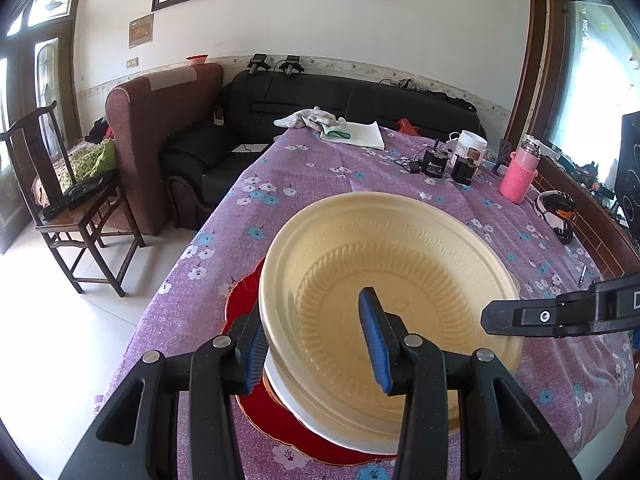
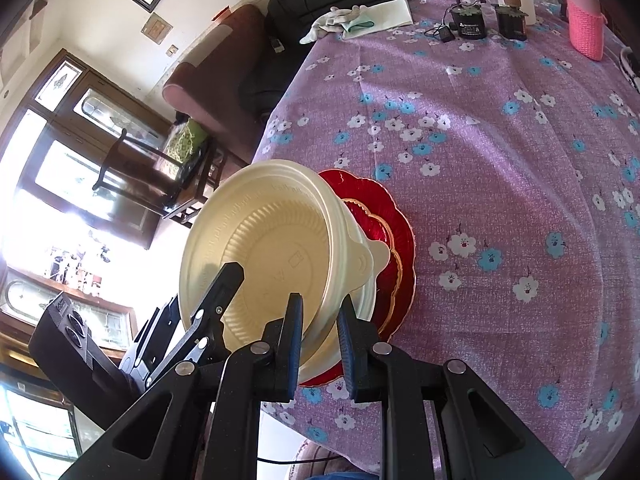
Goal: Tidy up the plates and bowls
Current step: 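Lower the beige bowl into the white bowl with both tools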
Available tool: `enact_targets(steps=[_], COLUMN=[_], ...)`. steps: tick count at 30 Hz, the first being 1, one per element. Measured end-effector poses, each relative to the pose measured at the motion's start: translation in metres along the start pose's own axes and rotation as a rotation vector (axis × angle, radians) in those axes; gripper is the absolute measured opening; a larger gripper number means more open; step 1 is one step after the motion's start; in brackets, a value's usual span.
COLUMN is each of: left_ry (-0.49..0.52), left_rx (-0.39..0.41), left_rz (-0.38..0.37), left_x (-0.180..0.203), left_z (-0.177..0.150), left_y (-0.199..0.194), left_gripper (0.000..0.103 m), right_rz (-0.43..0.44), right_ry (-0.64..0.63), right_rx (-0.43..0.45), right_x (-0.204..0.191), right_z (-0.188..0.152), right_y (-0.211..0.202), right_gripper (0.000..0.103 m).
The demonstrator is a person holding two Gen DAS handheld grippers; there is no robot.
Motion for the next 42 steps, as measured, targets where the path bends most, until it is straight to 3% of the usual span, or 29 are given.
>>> enact_targets(steps=[17, 31, 42], left_ry=[-0.002, 0.0, 0.001], left_rx=[0.008, 0.004, 0.008], left_rz=[0.016, 0.028, 0.029], left_x=[-0.008, -0.01, -0.006], left_z=[0.002, 0.001, 0.002], left_y=[-0.002, 0.002, 0.002], left_gripper=[0.042, 0.046, 0.046], right_rz=[0.025, 0.012, 0.019], right_ry=[-0.01, -0.041, -0.072], right_rx=[-0.014, 0.001, 0.028], right_x=[-0.002, -0.005, -0.006], right_z=[-0.001, 0.001, 0.001], right_y=[0.005, -0.002, -0.014], right_gripper=[0.022, 0.044, 0.045])
Point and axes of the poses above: each gripper's, at about its wrist camera, not at the fingertips, and y roughly the way its jaws point, x to its right, z to its top, the point moved 7 cm from there along y, roughly the way its jaws point, and after that the axes turned 6 degrees about -y, right-handed, at the moved point
